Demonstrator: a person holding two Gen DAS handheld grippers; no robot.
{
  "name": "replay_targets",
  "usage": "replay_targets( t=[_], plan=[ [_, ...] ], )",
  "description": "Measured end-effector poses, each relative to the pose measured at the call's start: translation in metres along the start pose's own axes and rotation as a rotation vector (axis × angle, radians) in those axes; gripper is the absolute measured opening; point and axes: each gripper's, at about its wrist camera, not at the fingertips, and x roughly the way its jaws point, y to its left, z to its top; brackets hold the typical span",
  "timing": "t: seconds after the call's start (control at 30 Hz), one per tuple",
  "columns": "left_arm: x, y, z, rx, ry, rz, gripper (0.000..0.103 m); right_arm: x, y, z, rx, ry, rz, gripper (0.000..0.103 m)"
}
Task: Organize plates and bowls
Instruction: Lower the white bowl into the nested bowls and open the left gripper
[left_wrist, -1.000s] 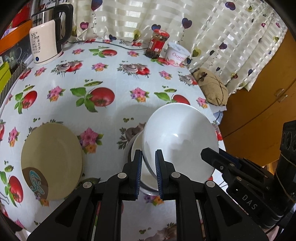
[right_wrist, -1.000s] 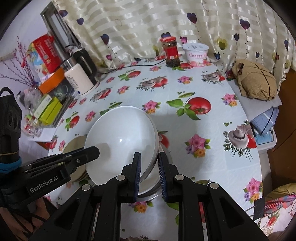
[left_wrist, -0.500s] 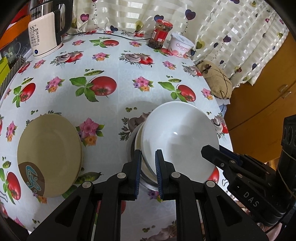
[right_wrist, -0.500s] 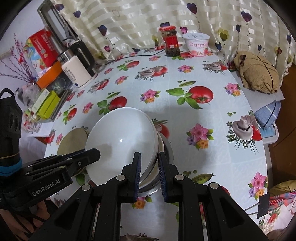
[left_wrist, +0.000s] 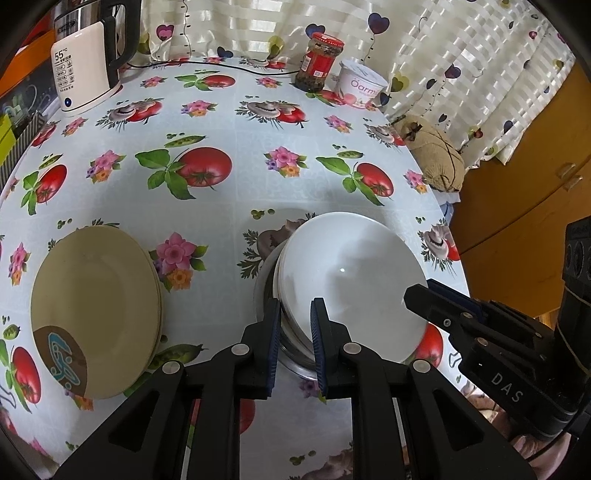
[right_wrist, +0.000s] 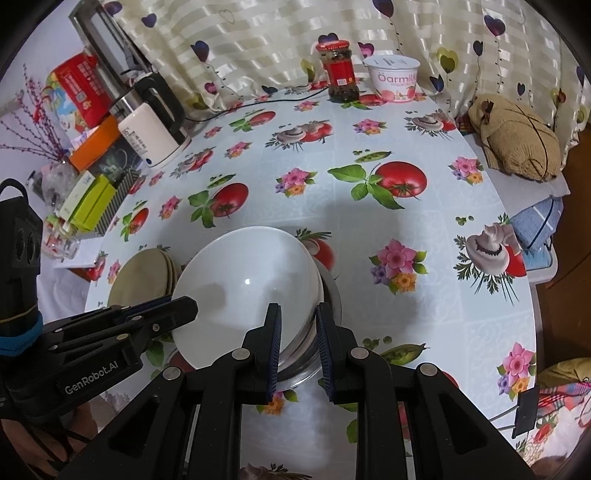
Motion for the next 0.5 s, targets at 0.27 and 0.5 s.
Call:
replay_targets(
  t=[0.27,0.5],
  plan=[
    [-0.0015,-0.0011,-0.003,0.025,-0.034,0.008,0.016,-0.0002,0.0023,-0.0006,-0.013,-0.009,-0.007,0.019],
    [-0.0028,-0.0021,-0.0076,0.042,-0.069,0.018,0.016,-0.0011,0.0041,-0.0018,-0.031,-0.024,-0.014,0.017]
  ],
)
